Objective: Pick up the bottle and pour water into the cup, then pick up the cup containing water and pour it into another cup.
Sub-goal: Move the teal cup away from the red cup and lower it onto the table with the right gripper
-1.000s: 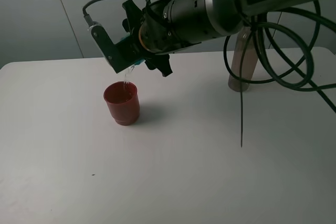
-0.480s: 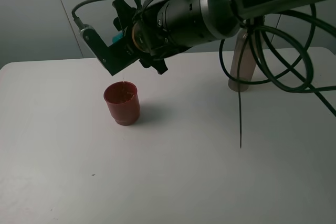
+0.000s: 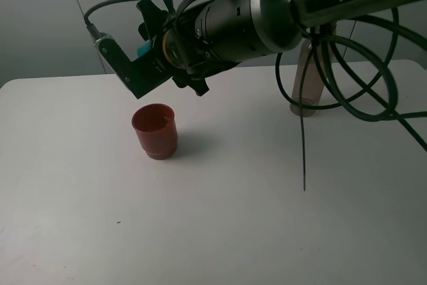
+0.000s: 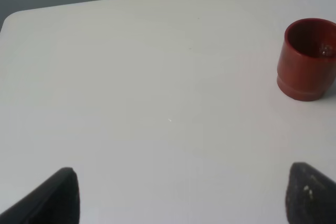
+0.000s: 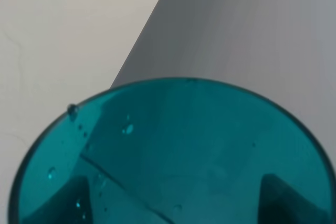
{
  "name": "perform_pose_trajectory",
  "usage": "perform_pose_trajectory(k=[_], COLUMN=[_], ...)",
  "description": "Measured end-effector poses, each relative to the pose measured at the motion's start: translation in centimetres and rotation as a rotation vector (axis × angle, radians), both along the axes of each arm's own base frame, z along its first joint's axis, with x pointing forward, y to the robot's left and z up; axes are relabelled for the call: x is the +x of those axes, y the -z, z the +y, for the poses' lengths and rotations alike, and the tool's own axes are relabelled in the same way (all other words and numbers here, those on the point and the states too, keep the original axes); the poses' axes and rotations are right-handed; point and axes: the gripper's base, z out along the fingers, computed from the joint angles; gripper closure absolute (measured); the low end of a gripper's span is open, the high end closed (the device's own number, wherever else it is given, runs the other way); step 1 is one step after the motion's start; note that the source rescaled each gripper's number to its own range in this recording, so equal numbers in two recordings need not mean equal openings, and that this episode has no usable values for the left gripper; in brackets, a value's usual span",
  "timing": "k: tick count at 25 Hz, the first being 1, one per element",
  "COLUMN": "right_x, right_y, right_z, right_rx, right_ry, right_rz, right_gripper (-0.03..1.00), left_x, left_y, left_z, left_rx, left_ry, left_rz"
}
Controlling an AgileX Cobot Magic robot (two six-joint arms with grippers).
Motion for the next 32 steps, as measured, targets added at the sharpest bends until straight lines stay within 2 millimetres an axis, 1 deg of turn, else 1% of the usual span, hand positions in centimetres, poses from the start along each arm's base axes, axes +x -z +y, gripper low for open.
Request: perform_pose_trajectory(k=[7,9,11,14,16,18,21,25,27,28,30,32], right_x=[0.0,-0.2,-0.4,0.2,0.7,1.1,1.2,0.6,0.1,-0.1,-0.5,-1.0], right_y=[0.0,0.2,0.3,-0.5,-1.3,-1.9,-1.7,-0.5,0.7,1.1,2.7,3.8], right_z=[0.0,0.1,0.1,-0.8,-1.8,-2.9,-4.8,-8.0,-9.6,-10.3,-11.9,-13.3], right_rx=[0.034,0.111,0.229,0.437,0.576,0.68,0.8,0.945,1.022,1.06,1.135,1.211], right_ry=[0.021,0.053,0.092,0.213,0.31,0.386,0.479,0.546,0.589,0.6,0.659,0.669], right_rz=[0.018,0.088,0.197,0.351,0.438,0.5,0.588,0.667,0.685,0.681,0.679,0.644], right_gripper=[0.95,0.95,0.95,0.95,0.95,0.95,0.95,0.95,0.95,0.95,0.95,0.95], left_x=[0.0,0.0,0.0,0.0,0.0,0.0,0.0,0.0,0.0,0.0,0.0,0.0], left_y=[0.0,0.0,0.0,0.0,0.0,0.0,0.0,0.0,0.0,0.0,0.0,0.0], left_z=[0.0,0.0,0.0,0.0,0.0,0.0,0.0,0.0,0.0,0.0,0.0,0.0], left_rx=[0.0,0.0,0.0,0.0,0.0,0.0,0.0,0.0,0.0,0.0,0.0,0.0], left_ry=[0.0,0.0,0.0,0.0,0.0,0.0,0.0,0.0,0.0,0.0,0.0,0.0], left_rz=[0.0,0.0,0.0,0.0,0.0,0.0,0.0,0.0,0.0,0.0,0.0,0.0])
